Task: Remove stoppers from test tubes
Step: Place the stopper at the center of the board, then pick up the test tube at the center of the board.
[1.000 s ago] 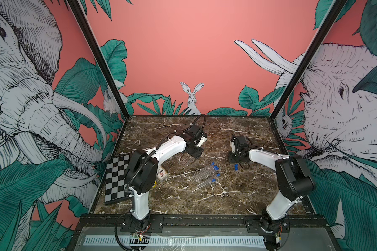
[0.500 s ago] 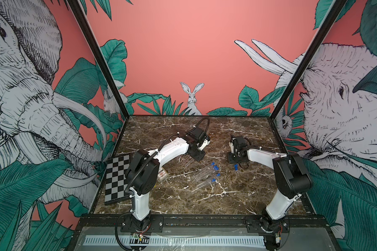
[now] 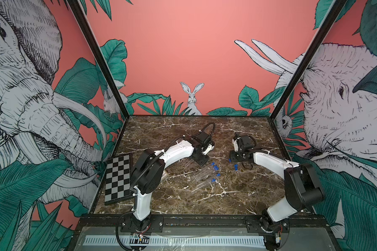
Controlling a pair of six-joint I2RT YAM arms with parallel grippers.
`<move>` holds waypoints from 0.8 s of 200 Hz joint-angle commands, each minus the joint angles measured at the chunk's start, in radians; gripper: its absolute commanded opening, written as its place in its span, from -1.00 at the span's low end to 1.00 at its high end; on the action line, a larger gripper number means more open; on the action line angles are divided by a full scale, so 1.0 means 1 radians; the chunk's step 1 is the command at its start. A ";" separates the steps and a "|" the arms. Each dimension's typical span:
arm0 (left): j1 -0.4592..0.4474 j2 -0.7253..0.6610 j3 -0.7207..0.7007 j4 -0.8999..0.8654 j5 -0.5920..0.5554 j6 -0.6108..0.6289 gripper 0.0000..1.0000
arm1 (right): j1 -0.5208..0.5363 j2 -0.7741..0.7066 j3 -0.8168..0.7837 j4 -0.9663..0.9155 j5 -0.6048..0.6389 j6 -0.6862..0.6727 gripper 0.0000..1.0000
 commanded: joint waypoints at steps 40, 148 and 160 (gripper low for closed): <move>-0.016 0.033 -0.020 0.007 -0.014 -0.020 -0.13 | 0.011 -0.113 -0.125 0.133 -0.116 0.079 -0.11; -0.030 0.062 -0.020 0.007 -0.019 -0.026 -0.15 | 0.011 -0.093 -0.133 0.203 -0.166 0.108 -0.09; -0.030 0.066 -0.020 0.007 -0.021 -0.024 -0.14 | 0.011 -0.093 -0.134 0.203 -0.167 0.110 -0.09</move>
